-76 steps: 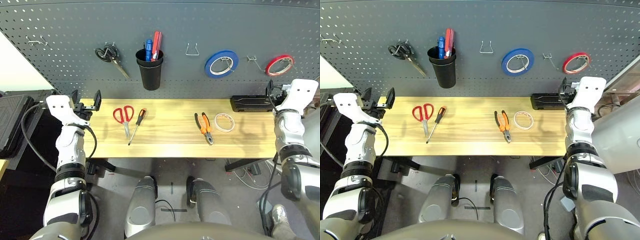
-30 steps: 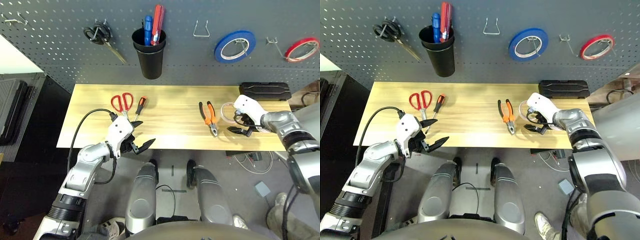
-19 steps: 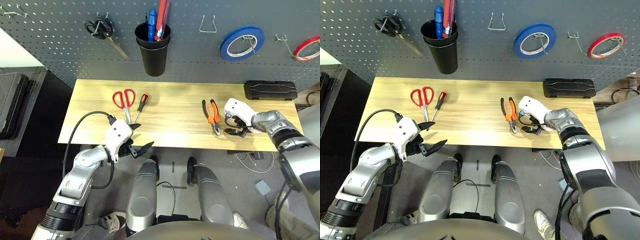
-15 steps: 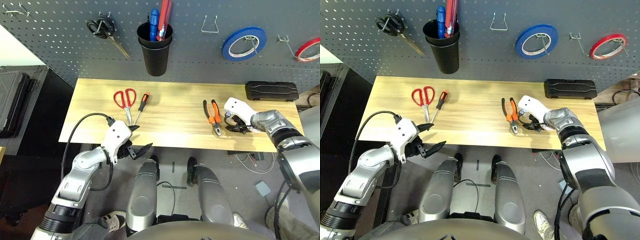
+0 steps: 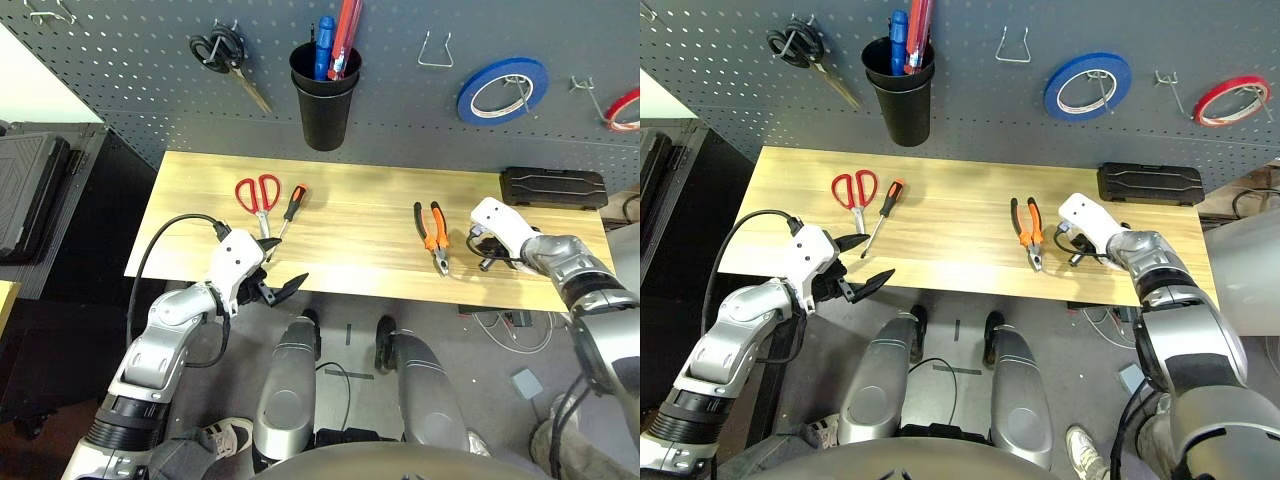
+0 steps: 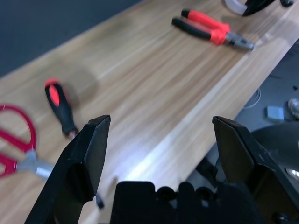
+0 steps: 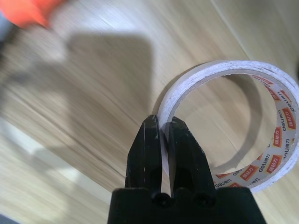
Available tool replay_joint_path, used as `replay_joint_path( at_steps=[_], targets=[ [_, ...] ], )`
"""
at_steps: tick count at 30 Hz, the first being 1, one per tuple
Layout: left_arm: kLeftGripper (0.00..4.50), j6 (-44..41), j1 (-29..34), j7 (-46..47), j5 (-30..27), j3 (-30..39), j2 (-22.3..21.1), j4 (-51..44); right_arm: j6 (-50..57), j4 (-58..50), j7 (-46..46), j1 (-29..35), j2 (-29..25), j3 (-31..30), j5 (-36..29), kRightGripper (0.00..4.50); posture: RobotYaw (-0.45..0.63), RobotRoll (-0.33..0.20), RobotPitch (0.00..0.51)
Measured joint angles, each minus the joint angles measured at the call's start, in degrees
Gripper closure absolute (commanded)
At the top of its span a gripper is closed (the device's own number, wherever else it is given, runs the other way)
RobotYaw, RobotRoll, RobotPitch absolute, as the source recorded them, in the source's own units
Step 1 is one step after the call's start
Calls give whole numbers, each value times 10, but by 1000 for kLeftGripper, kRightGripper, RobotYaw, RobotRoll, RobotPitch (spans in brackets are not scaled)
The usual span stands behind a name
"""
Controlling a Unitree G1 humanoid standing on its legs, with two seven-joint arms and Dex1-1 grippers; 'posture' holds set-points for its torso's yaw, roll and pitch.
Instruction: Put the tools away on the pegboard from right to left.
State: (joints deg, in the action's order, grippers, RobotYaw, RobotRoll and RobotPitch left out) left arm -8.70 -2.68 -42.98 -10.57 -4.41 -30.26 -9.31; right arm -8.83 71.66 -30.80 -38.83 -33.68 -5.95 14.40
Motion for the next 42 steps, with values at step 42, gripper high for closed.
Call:
replay_joint_path(
  at_steps=[42],
  targets=[
    [0, 33, -58, -14, -114, -10, 89, -102, -406, -106, 350, 229, -38, 68, -14, 4478, 265, 0, 218]
  ],
)
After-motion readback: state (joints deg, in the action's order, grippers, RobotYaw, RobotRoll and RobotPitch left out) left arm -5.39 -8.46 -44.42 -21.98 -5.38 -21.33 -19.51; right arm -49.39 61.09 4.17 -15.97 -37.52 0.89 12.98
